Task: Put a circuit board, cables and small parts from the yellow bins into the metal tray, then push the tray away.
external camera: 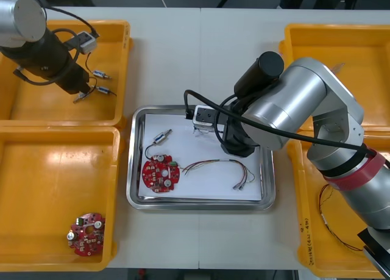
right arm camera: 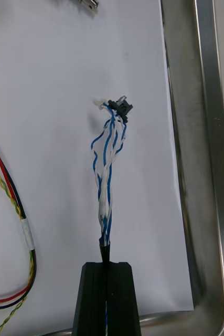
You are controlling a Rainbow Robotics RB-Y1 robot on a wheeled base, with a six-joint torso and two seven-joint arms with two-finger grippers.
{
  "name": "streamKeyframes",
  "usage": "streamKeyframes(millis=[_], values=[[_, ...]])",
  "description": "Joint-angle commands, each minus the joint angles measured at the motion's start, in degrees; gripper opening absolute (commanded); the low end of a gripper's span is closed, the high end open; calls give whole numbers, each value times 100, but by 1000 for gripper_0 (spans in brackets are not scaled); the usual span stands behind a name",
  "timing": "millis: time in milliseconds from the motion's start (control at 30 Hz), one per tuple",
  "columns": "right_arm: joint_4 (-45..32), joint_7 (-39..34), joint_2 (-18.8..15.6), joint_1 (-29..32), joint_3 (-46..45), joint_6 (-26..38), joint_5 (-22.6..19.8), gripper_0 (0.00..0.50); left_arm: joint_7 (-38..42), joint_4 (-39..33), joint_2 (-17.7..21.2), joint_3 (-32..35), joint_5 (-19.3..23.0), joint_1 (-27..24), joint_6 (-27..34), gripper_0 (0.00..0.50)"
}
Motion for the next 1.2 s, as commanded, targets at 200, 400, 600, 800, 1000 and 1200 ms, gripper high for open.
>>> streamKeyframes(millis=[200,400,600,800,1000,1200], values=[[490,596,20,51,82,-500,65,0,-643,211,172,-441,119,-270,-469,500],[595,781,3,51,100,-615,196,0,-652,308,137,-547,172,-252,-575,500],[692,930,-50,59,100,-764,223,83,-661,308,128,-679,233,-94,-917,500],[683,957,-94,68,100,-790,205,500,-652,308,128,-714,260,-41,-935,500],[622,966,-120,68,-41,-720,-15,500,-687,308,145,-714,251,3,-926,500],[455,957,-120,77,-85,-667,-32,500,-740,308,207,-714,251,47,-865,500]])
